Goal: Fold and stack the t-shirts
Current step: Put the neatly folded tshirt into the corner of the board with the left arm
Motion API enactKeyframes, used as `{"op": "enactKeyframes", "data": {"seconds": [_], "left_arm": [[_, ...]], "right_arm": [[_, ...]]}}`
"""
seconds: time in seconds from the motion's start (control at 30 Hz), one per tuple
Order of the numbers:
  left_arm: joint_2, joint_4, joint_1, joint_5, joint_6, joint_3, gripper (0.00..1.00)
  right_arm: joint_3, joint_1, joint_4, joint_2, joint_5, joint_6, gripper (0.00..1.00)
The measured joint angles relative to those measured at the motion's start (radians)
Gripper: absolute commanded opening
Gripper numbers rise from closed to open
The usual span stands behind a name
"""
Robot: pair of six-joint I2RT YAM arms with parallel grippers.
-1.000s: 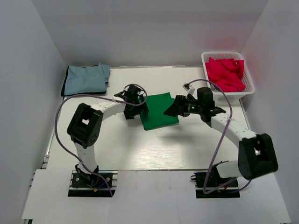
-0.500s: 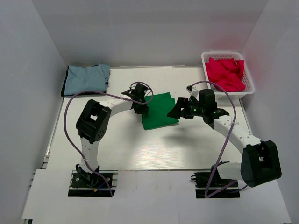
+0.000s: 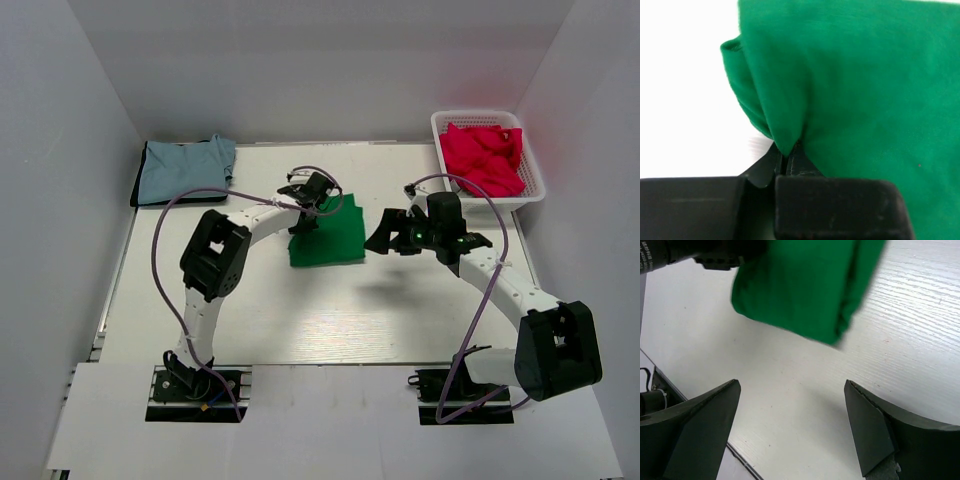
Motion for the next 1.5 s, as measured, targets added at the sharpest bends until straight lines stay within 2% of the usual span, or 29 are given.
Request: {"op": "enactKeyframes", "data": {"seconds": [0.23,0.4,0.67,0.93,1.1,1.5], "left_arm": [[-0.011,-0.019,0.053,-0.200,0.258,0.009,0.00],[-0.011,-0.012,0.079,-0.327,0.419,0.074,0.00],[-0.011,0.072,0.151,-0.449,0.629,0.148,0.00],[-0.011,0.194,0.224,-0.455,0.844,0.153,0.00],[-0.016,0.220,0.245,-0.426,0.928,0.190,0.00],[-0.061,0.204,0.273,-0.360,0.976,0.307,0.00]], "right_arm": [[0.000,-0.005,-0.006,0.000,0.051,-0.005,0.90],[0.000,-0.005,-0.012,-0.006,0.091,-0.007,0.90],[0.000,-0.011,-0.012,-0.005,0.142,-0.010,0.90],[0.000,-0.017,-0.012,0.003,0.182,-0.014,0.90],[-0.001,-0.018,-0.011,0.013,0.192,-0.017,0.90],[-0.007,-0.019,0.005,0.023,0.192,-0.017,0.90]]}}
